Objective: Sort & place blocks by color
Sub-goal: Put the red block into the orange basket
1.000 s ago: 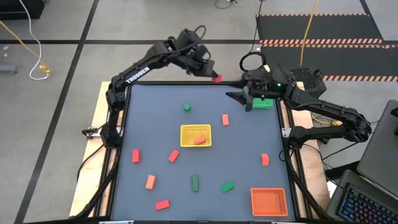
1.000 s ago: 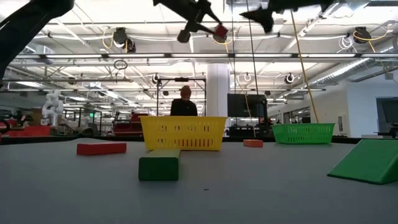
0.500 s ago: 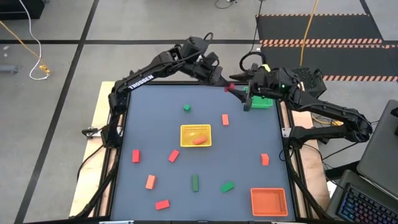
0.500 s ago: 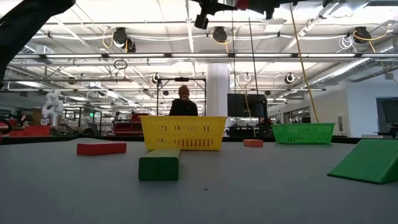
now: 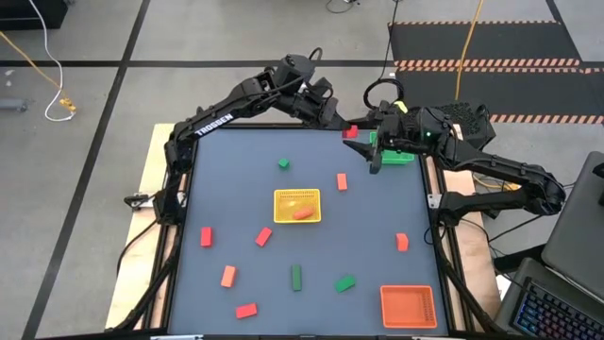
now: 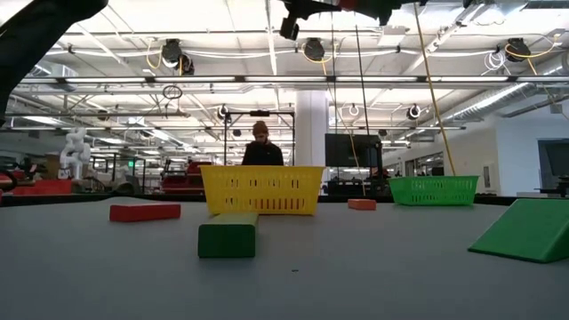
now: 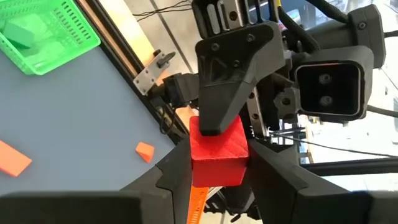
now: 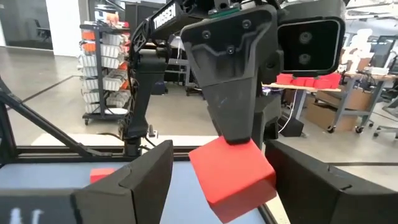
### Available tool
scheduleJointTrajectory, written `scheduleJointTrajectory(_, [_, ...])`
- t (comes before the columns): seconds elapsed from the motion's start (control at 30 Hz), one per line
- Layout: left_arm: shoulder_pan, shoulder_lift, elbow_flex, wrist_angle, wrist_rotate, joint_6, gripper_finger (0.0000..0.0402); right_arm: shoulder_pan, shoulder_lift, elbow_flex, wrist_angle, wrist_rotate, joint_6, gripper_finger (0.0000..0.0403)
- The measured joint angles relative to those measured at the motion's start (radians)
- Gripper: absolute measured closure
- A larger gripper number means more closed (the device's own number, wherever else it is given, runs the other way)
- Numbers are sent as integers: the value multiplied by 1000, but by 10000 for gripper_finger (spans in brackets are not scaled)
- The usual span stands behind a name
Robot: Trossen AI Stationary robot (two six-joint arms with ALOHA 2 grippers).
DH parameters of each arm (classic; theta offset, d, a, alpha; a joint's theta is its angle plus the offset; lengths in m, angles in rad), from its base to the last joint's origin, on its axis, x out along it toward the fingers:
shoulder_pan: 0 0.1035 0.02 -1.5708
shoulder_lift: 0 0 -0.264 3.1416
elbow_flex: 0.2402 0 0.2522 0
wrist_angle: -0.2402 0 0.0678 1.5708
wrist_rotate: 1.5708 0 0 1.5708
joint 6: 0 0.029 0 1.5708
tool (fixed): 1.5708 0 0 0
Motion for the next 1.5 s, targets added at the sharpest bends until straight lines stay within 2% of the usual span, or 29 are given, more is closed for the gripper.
scheduleJointTrajectory(0.2, [-14, 0, 0, 52, 11, -30, 267, 0, 0, 0, -18, 1, 2, 154])
scheduleJointTrajectory(0.3, [-21, 0, 0, 60, 11, -38, 266, 1, 0, 0, -24, 38, 4, 161])
scheduleJointTrajectory(0.63, [-27, -1, 1, 52, 12, -44, 266, 27, -1, -1, -28, 49, 5, 269])
scheduleJointTrajectory(0.9, [-24, -1, 1, 49, 17, -48, 261, 49, -2, -1, -27, 56, 30, 269])
scheduleJointTrajectory(1.27, [3, -1, 1, 57, 50, 6, 190, 49, -3, -1, -37, 54, 86, 270])
scheduleJointTrajectory(1.5, [53, -12, 0, 46, 89, 78, 175, 52, -8, -1, -139, 12, 139, 270])
